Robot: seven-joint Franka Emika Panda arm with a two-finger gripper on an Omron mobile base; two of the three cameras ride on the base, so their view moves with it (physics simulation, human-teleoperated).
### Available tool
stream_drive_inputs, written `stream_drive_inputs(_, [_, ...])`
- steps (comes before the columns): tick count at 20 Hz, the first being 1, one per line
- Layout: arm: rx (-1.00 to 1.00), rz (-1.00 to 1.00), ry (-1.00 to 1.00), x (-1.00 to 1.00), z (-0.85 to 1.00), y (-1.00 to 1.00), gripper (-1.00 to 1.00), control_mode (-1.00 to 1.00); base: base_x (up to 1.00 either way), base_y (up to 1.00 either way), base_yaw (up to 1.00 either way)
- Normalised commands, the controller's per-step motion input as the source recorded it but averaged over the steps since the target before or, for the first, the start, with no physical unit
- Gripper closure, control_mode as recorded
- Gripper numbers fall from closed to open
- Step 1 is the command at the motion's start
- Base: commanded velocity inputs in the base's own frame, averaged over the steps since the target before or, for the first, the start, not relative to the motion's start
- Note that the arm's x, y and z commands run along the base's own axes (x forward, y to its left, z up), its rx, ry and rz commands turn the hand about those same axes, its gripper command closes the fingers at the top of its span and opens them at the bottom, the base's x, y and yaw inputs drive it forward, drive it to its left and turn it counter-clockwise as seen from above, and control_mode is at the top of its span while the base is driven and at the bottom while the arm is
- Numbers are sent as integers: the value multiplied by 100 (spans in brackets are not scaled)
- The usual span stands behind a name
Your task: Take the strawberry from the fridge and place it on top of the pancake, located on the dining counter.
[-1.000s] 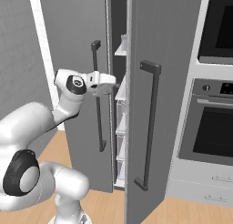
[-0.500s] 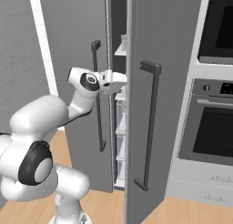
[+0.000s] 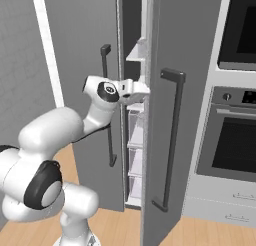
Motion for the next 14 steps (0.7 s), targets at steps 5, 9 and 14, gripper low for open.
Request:
stream_drive_inputs(5, [1,-2,-3,-21,1,-88,-100,-100,0,0,0])
stream_drive_inputs(9, [4,-2,0,-10,0,-99,-100,-100,0,0,0])
stream_drive_inputs(14, [3,-2,0,-6,-1,-89,-100,-100,0,0,0])
